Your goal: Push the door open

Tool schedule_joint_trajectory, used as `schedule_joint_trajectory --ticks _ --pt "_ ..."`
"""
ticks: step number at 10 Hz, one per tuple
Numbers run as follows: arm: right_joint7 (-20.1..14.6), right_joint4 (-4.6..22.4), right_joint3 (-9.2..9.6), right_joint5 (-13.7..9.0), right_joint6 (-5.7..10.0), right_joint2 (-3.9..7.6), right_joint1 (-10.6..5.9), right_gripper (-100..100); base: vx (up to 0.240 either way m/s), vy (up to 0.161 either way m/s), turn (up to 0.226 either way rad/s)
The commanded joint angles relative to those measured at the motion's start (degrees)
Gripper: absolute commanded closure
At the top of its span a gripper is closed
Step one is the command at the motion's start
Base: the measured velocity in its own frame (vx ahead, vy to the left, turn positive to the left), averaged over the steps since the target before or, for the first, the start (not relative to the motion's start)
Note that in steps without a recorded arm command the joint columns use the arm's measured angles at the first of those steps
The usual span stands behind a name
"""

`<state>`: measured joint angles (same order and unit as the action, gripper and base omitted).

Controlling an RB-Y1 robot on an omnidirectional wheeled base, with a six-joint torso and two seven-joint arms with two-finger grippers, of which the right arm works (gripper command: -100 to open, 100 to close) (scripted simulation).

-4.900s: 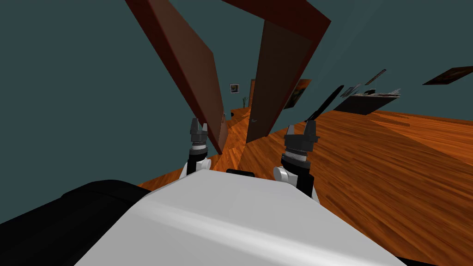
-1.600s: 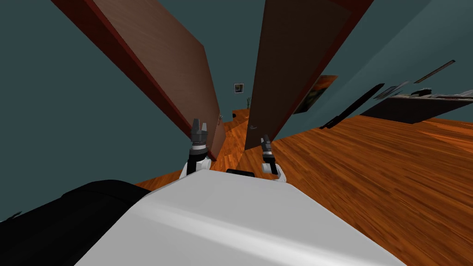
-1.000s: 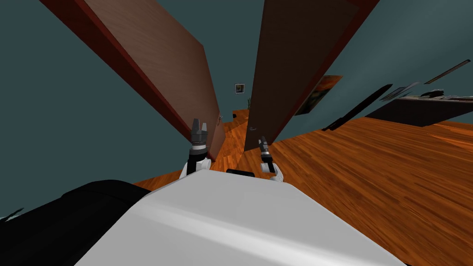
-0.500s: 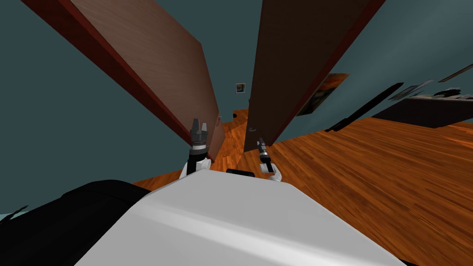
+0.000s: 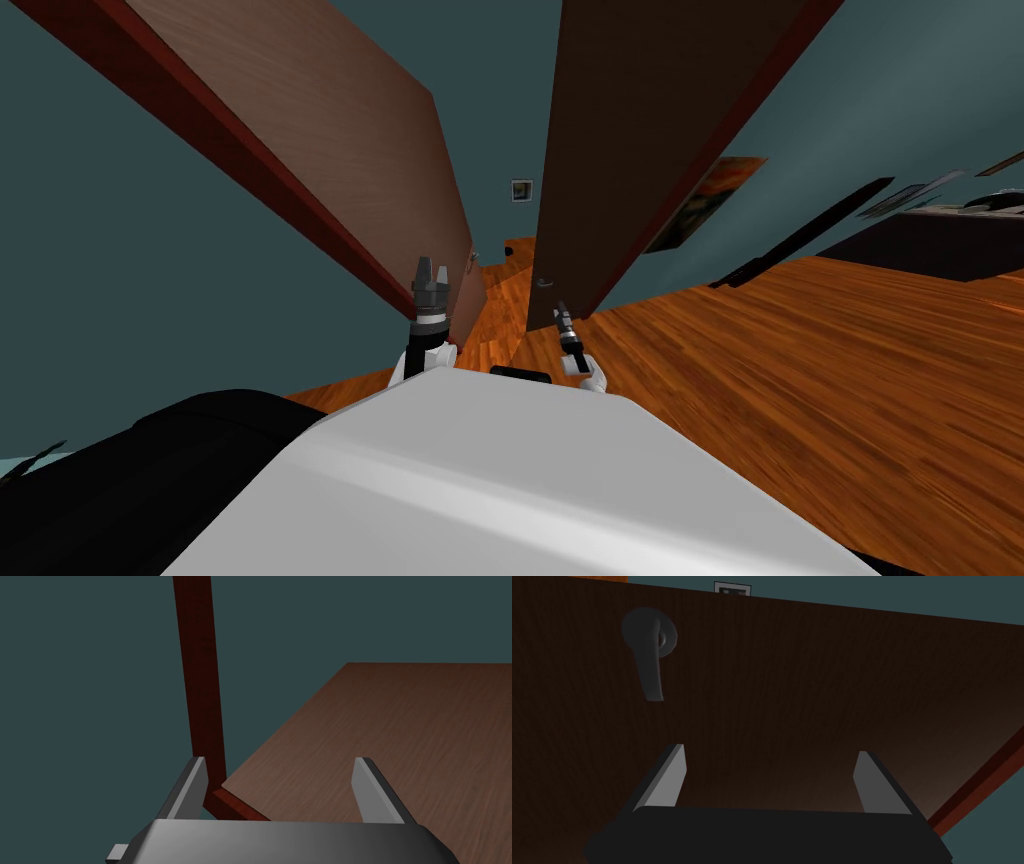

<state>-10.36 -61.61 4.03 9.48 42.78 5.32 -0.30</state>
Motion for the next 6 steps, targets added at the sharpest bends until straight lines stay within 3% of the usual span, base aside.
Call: schedule_joint_trajectory --ticks 1,5,6 --pt "-0.4 2.9 0.15 0.5 0.49 -0.13 -1.09 -100 0.071 -0.058 0.035" --pt "-1.6 10.1 0.39 1.6 2.01 -0.24 -3.89 -100 0.091 -0.065 0.040" --pt "-2.1 13.4 0.49 2.1 2.69 -0.32 -5.15 -100 0.111 -0.104 0.059"
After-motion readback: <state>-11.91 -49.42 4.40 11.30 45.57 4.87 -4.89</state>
